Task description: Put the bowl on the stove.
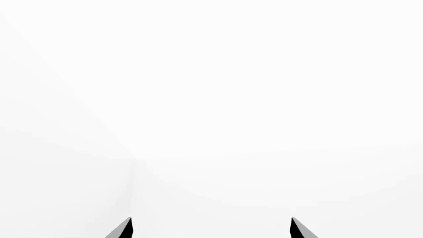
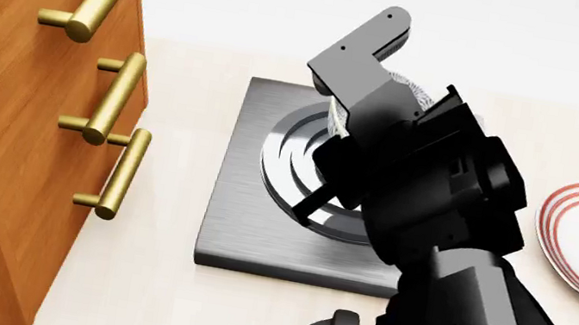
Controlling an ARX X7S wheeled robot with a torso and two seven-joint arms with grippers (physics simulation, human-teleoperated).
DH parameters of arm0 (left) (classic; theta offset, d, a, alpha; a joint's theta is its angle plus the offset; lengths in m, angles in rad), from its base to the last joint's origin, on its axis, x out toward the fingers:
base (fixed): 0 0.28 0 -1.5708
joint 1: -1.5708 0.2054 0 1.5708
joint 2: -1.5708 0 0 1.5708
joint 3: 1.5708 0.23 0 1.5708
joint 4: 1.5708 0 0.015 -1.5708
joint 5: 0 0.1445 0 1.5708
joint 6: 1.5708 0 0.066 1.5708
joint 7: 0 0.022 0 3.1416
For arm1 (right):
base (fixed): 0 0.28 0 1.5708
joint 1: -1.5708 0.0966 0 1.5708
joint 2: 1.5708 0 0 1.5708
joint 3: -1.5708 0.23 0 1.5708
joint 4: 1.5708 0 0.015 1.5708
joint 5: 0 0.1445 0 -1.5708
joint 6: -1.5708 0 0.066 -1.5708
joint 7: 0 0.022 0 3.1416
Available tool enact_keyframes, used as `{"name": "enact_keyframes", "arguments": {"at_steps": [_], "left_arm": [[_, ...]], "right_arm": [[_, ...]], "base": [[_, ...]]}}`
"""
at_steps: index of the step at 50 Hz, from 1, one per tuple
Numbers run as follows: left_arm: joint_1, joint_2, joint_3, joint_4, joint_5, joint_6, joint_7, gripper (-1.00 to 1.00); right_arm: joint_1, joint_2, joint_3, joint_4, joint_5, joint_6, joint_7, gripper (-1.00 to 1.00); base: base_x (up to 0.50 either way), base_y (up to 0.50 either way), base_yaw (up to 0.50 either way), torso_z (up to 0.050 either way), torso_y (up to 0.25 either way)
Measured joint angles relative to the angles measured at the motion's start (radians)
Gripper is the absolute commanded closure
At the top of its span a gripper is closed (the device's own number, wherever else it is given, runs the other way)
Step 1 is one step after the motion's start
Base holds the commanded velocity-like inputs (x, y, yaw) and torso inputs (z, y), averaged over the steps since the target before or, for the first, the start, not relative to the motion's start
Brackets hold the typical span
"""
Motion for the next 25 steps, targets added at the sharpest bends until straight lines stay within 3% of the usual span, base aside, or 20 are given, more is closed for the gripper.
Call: {"name": "enact_keyframes", "arguments": {"at_steps": [7, 13, 25], "left_arm": [[0.002, 0.001, -0.001, 0.0, 0.003, -0.002, 0.001, -1.0], [0.002, 0.0, 0.003, 0.002, 0.007, -0.005, 0.007, -1.0], [0.008, 0.005, -0.003, -0.001, 0.006, 0.006, 0.011, -1.0]], "right_arm": [[0.0, 0.0, 0.0, 0.0, 0.0, 0.0, 0.0, 1.0], [0.002, -0.001, 0.001, 0.0, 0.0, 0.0, 0.001, 1.0], [-0.001, 0.0, 0.001, 0.0, 0.0, 0.0, 0.0, 1.0]], "base": [[0.0, 0.0, 0.0, 0.0, 0.0], [0.0, 0.0, 0.0, 0.0, -0.23], [0.0, 0.0, 0.0, 0.0, 0.0]]}}
